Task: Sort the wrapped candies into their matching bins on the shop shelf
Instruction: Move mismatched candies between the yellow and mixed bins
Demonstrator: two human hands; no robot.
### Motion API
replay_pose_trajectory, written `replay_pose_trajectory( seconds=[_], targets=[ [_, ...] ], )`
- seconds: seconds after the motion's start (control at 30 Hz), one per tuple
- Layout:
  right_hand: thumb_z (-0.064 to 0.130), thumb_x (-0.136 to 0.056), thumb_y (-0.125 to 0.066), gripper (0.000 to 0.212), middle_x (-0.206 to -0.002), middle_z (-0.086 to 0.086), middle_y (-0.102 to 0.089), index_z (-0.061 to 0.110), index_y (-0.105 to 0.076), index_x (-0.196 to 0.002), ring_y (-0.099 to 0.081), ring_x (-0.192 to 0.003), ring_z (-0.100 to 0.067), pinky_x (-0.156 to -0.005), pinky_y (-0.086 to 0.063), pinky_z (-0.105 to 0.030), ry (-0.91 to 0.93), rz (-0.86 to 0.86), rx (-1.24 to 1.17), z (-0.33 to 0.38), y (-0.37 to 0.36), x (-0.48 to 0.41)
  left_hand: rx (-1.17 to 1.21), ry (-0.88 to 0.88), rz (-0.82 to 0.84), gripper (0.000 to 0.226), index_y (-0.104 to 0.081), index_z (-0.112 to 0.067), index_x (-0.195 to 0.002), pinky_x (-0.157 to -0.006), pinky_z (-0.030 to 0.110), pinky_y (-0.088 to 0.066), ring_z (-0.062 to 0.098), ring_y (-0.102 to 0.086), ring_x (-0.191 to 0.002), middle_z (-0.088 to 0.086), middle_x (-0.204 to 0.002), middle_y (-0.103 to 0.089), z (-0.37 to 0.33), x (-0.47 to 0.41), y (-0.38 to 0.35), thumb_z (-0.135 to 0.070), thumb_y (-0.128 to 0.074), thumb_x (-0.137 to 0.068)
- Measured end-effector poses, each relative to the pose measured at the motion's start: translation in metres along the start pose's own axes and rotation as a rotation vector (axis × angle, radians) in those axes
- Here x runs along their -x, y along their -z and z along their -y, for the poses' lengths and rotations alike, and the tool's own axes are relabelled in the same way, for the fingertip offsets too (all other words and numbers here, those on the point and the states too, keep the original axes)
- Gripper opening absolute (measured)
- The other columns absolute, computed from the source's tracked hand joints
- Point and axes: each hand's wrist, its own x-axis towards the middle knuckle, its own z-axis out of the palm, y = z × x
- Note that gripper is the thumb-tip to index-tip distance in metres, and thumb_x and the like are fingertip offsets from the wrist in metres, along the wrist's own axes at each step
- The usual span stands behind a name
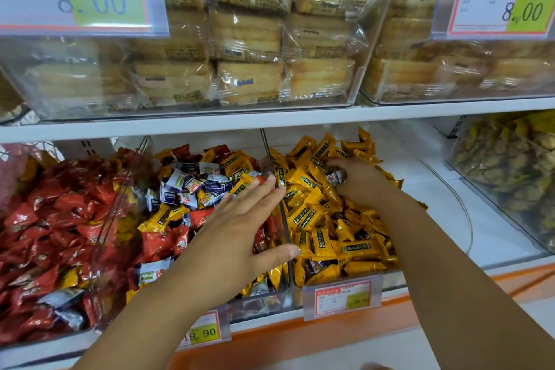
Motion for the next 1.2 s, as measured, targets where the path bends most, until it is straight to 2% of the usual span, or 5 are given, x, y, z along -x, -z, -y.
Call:
replay_pose_trajectory(
  seconds=[0.43, 0.77, 0.93, 1.07, 1.2],
  targets=[
    [0.025, -0.093, -0.059, 0.024, -0.115, -0.003, -0.068, 0.024, -0.069, -0.115, -0.06, -0.105, -0.022, -0.082, -0.05, -0.032, -0.028, -0.221, -0.002, 0.006, -0.005, 0.01, 0.009, 0.01, -0.006, 0.08, 0.008, -0.06, -0.137, -0.112, 0.022, 0.013, -0.015, 0.026, -0.133, -0.038, -0.147, 0.022, -0.001, 0.001, 0.0, -0.088, -0.018, -0.067],
    [0.022, -0.088, -0.068, 0.024, -0.101, 0.002, -0.064, 0.018, -0.069, -0.111, -0.056, -0.092, -0.01, -0.066, -0.037, -0.006, 0.228, -0.334, -0.401, 0.095, 0.026, 0.045, -0.063, 0.048, -0.036, 0.086, -0.003, -0.049, -0.145, -0.105, 0.012, 0.02, -0.019, 0.029, -0.13, -0.038, -0.145, 0.017, 0.015, 0.042, 0.019, -0.086, -0.013, -0.068],
    [0.034, -0.089, -0.066, 0.043, -0.117, 0.005, -0.057, 0.027, -0.056, -0.13, -0.055, -0.106, -0.009, -0.072, -0.035, -0.008, 0.301, -0.072, -0.44, 0.16, 0.02, 0.052, -0.017, 0.034, -0.057, 0.075, -0.019, -0.043, -0.148, -0.106, 0.007, 0.015, -0.019, 0.017, -0.133, -0.035, -0.148, 0.003, 0.015, 0.062, 0.031, -0.075, -0.029, -0.08],
    [0.024, -0.099, -0.049, 0.03, -0.101, 0.002, -0.067, 0.031, -0.059, -0.127, -0.047, -0.056, 0.002, -0.048, -0.034, -0.008, 0.134, -0.09, -0.452, 0.131, 0.032, 0.074, 0.022, 0.049, -0.043, 0.073, -0.019, -0.043, -0.148, -0.11, 0.011, 0.009, -0.018, 0.01, -0.133, -0.03, -0.152, -0.004, 0.014, 0.067, 0.032, -0.068, -0.033, -0.081],
    [0.015, -0.097, -0.051, 0.027, -0.131, 0.002, -0.058, 0.026, -0.063, -0.119, -0.057, -0.111, -0.013, -0.084, -0.046, -0.023, 0.014, -0.019, -0.285, 0.075, 0.035, 0.116, 0.059, 0.041, -0.052, 0.072, -0.016, -0.045, -0.148, -0.113, 0.016, 0.003, -0.013, 0.004, -0.135, -0.033, -0.148, 0.001, 0.004, 0.059, 0.028, -0.066, -0.036, -0.082]
  ],
)
